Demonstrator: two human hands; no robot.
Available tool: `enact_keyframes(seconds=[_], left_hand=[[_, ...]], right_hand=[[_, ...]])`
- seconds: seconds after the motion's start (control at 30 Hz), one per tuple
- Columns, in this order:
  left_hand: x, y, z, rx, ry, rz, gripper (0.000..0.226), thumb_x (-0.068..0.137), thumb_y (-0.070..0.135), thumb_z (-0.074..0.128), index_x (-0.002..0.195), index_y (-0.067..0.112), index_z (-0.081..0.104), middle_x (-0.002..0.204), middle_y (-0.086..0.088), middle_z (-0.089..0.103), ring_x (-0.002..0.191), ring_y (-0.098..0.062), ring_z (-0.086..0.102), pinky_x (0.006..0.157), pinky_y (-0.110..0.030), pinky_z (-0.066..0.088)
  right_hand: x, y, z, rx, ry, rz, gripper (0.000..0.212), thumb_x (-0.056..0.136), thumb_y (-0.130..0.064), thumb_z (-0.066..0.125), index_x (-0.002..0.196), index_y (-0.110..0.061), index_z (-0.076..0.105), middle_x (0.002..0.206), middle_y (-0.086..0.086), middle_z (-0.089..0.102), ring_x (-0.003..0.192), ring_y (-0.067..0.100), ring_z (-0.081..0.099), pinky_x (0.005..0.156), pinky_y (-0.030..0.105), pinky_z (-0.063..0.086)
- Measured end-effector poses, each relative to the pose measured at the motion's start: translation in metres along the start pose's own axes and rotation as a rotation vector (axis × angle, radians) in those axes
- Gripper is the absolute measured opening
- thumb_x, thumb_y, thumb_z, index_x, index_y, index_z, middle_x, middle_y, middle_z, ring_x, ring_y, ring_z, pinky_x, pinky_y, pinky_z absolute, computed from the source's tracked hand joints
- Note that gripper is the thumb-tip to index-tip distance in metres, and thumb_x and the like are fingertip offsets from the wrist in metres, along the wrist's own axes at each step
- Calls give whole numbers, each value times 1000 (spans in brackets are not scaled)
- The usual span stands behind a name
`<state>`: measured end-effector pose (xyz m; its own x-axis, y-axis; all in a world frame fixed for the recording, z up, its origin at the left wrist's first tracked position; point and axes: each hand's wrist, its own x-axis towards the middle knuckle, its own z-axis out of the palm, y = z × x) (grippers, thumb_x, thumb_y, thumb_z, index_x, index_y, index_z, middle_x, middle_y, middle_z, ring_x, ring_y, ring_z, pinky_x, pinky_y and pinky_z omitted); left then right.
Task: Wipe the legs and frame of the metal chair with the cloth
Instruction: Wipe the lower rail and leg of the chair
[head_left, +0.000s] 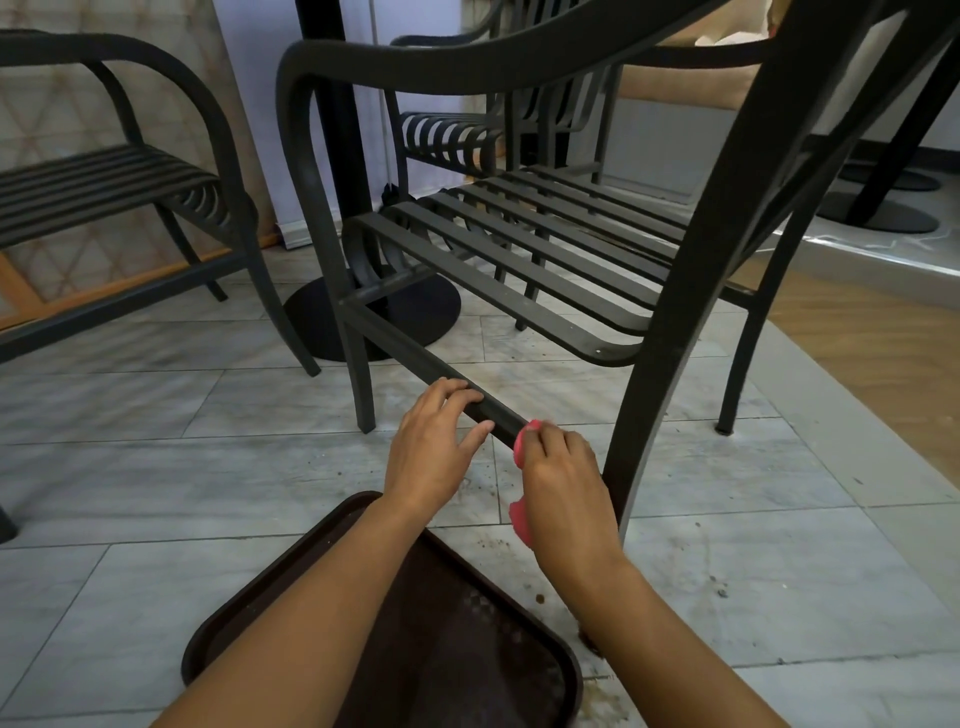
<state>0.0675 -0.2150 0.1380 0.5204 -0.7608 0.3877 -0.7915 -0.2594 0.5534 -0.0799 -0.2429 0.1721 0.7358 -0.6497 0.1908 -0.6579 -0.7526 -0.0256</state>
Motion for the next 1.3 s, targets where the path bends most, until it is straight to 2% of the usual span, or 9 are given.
enact_keyframes(seconds=[0.13,0.2,0.27,0.37,0.47,0.53,0.63,0.87,1.3], left_hand=[[-10,0,0,-7,-1,33,37,90,39,55,125,27,55,136,10,45,128,-8,37,104,-34,37],[-12,1,0,-8,-8,33,36,91,39,54,125,27,55,137,10,45,128,-8,36,104,-33,35],[-13,3,-1,-2,-13,34,36,91,39,53,126,27,55,137,9,45,129,-7,36,104,-32,33],[-14,6,0,3,-24,47,35,92,38,52,125,27,56,136,9,47,129,-8,38,106,-33,32],[-14,9,1,-13,-24,50,34,92,37,53,124,27,57,135,9,48,129,-9,39,107,-34,34],[-14,11,3,-17,-25,58,34,92,35,53,125,26,57,135,7,49,128,-10,40,107,-37,35],[-14,15,5,-38,-32,78,31,93,29,54,123,23,59,132,5,51,126,-11,41,104,-39,38],[-13,16,7,-50,-49,82,29,92,26,55,120,20,62,128,4,54,130,-12,39,106,-38,35],[-15,18,9,-75,-50,41,29,92,27,56,119,22,62,128,5,54,132,-11,36,106,-43,36]], right_hand=[[-27,1,4,49,84,-4,66,50,-11,87,110,2,64,105,15,66,94,28,64,83,35,54],[-43,3,8,63,105,-26,75,37,-16,92,105,1,67,101,14,68,90,27,66,81,35,55],[-54,4,11,99,110,-45,76,34,-15,93,104,1,68,100,13,68,89,28,66,80,35,54],[-57,5,6,117,124,-44,73,39,-9,91,107,2,66,105,16,67,94,31,64,82,38,55],[-41,4,-1,121,132,-41,62,60,-4,81,118,4,59,118,20,61,106,34,59,90,42,50],[-24,2,-7,15,121,-50,54,78,-8,68,128,2,50,128,19,52,116,32,51,100,40,42],[1,2,-8,-112,55,-55,58,90,-17,56,138,1,31,141,20,37,127,31,37,113,41,21],[4,-3,-2,-446,-63,22,43,95,-17,40,128,11,37,118,24,55,111,32,53,106,53,-9],[-12,5,-2,-534,-95,-45,40,95,-13,37,124,14,39,114,27,52,110,37,51,104,55,-9]])
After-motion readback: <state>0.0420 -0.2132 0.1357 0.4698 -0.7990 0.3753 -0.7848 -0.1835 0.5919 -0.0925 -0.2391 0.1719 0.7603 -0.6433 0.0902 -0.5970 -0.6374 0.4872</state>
